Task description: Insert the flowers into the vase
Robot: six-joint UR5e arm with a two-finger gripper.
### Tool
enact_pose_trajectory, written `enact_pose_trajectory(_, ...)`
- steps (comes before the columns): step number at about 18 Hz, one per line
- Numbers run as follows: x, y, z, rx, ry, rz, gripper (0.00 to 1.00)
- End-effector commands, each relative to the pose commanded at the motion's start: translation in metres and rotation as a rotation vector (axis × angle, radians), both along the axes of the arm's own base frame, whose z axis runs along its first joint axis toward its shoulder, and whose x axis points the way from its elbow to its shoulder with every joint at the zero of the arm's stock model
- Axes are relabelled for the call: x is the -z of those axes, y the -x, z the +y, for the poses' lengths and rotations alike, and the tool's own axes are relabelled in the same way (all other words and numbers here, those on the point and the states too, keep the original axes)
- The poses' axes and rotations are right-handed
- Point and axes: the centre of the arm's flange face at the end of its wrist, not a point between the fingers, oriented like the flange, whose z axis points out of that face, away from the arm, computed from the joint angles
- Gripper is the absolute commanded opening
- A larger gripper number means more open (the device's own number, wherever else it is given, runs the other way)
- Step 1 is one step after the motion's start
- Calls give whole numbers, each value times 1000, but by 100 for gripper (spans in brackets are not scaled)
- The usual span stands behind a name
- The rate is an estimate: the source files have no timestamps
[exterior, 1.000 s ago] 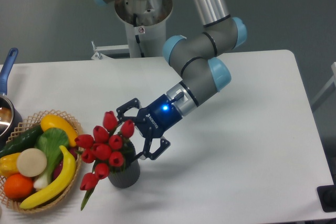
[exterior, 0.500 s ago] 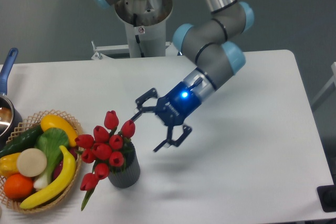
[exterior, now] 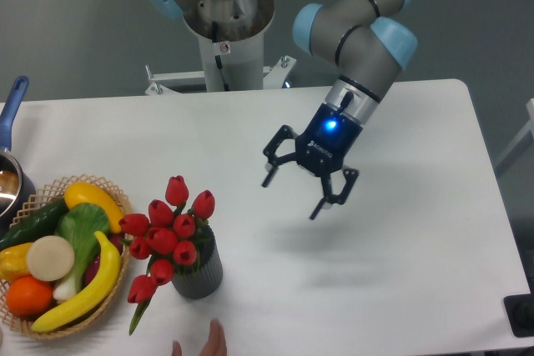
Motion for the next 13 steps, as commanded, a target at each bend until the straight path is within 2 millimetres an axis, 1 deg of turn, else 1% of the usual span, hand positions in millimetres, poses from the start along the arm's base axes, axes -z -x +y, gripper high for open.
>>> enact_pose_trajectory(2,8,0,-9,-33,103,34,100)
enact_pose_trajectory(5,29,-1,-31,-87,312,87,100)
enact_pose_trajectory(6,33,-2,-35,-95,358,98,100)
enact_pose_trajectory(11,40,-21,-24,-40,477,135,100)
enact_pose_trajectory(13,43,-25,-23,-28,531,153,100)
